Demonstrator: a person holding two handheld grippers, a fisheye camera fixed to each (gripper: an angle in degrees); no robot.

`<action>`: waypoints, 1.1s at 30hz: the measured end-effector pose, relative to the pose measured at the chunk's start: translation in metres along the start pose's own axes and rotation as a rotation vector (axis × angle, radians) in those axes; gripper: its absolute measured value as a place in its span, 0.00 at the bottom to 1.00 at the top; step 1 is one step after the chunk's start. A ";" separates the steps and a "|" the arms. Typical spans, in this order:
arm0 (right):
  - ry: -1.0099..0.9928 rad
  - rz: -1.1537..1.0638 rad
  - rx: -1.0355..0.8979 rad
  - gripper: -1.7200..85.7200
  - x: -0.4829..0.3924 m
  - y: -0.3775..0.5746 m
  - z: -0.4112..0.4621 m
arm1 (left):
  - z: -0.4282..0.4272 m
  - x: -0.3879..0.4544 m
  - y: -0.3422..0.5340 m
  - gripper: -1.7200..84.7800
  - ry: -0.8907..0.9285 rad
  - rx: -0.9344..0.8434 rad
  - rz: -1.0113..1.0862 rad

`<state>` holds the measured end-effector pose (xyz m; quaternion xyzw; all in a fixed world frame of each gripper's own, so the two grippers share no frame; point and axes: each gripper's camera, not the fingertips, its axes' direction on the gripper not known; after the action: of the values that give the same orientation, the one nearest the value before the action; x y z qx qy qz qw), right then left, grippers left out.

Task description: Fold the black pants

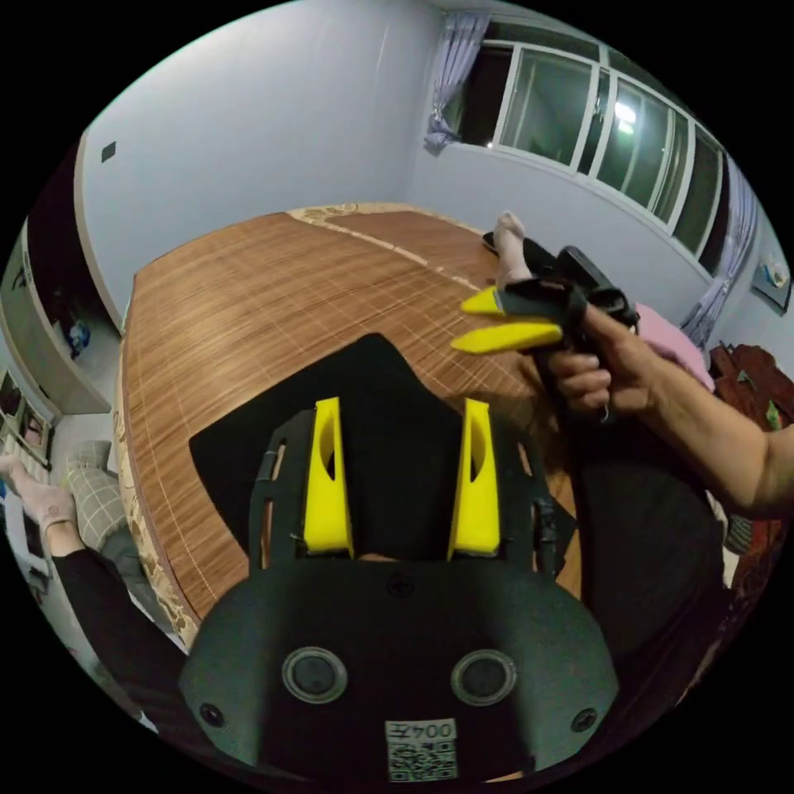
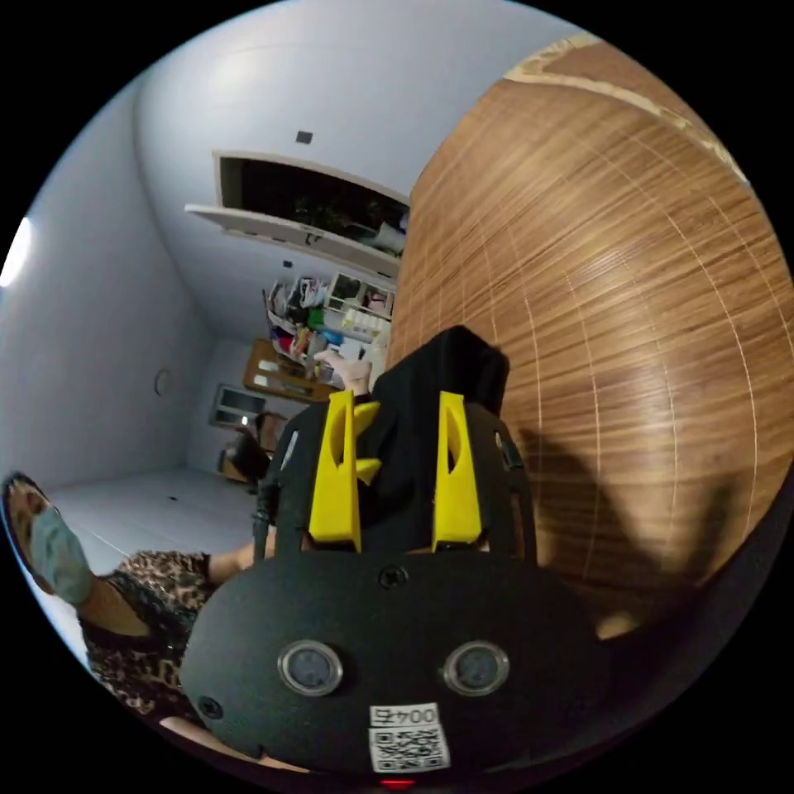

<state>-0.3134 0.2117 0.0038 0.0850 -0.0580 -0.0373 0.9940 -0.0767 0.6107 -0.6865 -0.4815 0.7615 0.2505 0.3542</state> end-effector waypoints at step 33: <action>0.334 -0.078 -0.081 0.07 0.054 -0.151 0.078 | 0.051 -0.081 -0.029 0.23 -0.037 -0.096 0.000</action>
<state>-0.2793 0.0455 0.0600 0.0522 0.1128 -0.0633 0.9902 -0.0119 0.6806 -0.6568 -0.4933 0.7419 0.2957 0.3447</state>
